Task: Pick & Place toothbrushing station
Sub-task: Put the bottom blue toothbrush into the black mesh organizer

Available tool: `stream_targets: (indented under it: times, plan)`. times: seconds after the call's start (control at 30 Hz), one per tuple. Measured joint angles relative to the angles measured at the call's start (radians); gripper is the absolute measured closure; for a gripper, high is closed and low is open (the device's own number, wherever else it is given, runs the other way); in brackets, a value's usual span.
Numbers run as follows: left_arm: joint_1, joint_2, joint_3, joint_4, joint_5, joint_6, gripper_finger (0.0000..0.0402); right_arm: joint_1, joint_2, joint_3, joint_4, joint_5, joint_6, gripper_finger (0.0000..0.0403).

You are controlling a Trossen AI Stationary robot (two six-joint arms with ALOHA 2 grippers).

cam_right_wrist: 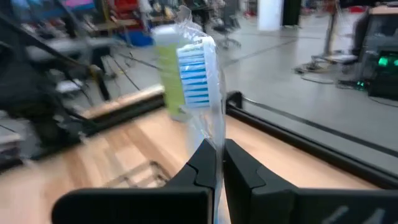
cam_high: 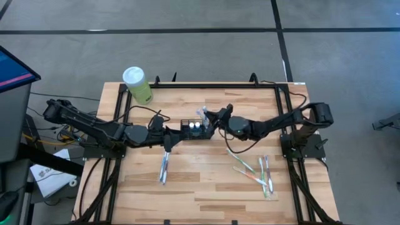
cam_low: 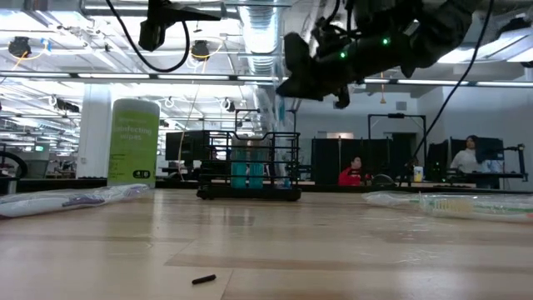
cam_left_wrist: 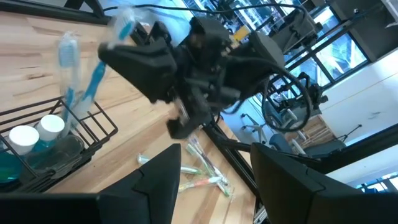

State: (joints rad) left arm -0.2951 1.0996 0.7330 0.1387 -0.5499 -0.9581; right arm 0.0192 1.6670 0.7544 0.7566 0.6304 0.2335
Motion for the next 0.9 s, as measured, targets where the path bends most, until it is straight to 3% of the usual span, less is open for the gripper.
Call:
stream_targets:
  times: [0.2, 0.53, 0.9]
  plan:
    - [0.0, 0.0, 0.0, 0.0, 0.0, 0.0, 0.0211, 0.022, 0.037, 0.002, 0.04, 0.074, 0.002, 0.0395]
    - [0.0, 0.0, 0.0, 0.0, 0.0, 0.0, 0.0211, 0.016, 0.041, 0.002, -0.052, 0.132, 0.036, 0.0391]
    - [0.0, 0.0, 0.0, 0.001, -0.003, 0.0, 0.0211, -0.007, 0.073, 0.002, -0.121, 0.1, 0.171, 0.0378]
